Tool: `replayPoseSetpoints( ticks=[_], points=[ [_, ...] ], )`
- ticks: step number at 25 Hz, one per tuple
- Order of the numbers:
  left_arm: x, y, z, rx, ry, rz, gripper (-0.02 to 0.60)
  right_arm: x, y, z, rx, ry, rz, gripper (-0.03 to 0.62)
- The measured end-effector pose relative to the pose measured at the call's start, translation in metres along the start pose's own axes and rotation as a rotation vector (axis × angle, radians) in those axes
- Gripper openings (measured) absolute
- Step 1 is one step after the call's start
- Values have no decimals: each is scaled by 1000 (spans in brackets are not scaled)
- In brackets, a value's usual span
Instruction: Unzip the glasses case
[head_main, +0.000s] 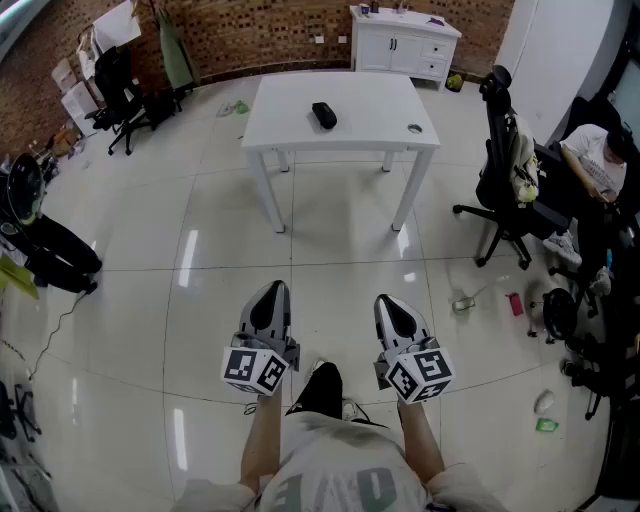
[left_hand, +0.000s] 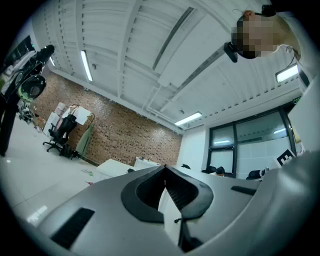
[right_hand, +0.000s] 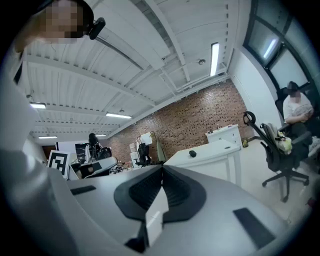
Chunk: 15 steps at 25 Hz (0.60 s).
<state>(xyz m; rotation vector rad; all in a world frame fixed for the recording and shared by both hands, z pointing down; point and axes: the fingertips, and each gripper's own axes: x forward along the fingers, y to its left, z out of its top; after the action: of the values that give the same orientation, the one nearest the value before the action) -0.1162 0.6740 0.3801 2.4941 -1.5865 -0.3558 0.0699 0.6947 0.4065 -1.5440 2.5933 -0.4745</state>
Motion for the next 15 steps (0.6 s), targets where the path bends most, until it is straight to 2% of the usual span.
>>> replayPoseSetpoints(
  ticks=[3, 6, 10, 15],
  points=[
    [50, 27, -5, 15, -5, -5, 6, 47, -25, 4, -10, 2, -12, 2],
    [121, 68, -15, 19, -16, -9, 5, 118, -58, 7, -21, 2, -10, 2],
    [253, 143, -16, 22, -4, -46, 6, 258, -105, 32, -34, 0, -17, 2],
    [416, 222, 16, 55, 20, -126, 6, 429, -157, 86, -53, 3, -52, 2]
  ],
)
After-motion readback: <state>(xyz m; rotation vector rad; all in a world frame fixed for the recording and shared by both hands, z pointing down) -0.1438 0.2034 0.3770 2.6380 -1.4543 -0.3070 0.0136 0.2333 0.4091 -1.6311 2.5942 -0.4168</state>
